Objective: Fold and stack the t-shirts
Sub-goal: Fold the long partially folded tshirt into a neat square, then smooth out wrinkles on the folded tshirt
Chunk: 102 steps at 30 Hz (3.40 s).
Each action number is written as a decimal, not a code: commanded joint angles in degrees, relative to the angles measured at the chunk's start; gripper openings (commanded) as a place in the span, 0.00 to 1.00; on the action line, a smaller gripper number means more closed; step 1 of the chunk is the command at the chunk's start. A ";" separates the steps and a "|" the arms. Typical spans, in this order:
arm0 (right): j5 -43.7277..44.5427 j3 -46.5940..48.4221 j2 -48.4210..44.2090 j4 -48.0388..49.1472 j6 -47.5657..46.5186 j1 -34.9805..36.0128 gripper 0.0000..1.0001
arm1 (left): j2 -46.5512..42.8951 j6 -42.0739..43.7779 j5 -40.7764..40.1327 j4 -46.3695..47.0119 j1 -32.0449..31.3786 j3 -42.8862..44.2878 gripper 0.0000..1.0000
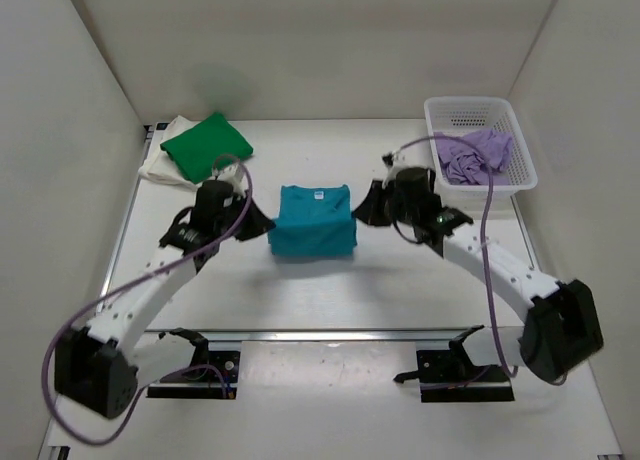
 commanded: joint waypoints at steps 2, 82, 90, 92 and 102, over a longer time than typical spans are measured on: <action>-8.43 16.86 16.29 -1.12 -6.95 -8.81 0.00 | 16.68 2.82 -4.11 5.84 1.10 12.30 0.00; -22.68 23.22 45.49 24.02 6.41 0.16 0.00 | 12.94 -2.10 6.96 30.09 3.04 -19.03 0.10; -21.90 29.49 55.87 20.67 10.79 -3.27 0.00 | 19.91 -0.95 6.07 29.12 3.56 -19.73 0.09; -21.11 29.21 55.70 21.03 10.89 -4.50 0.00 | 17.11 -1.74 5.99 29.13 5.13 -22.80 0.09; -21.63 19.74 41.13 22.53 7.64 -4.86 0.01 | -2.94 -3.07 2.82 23.86 5.40 -25.28 0.22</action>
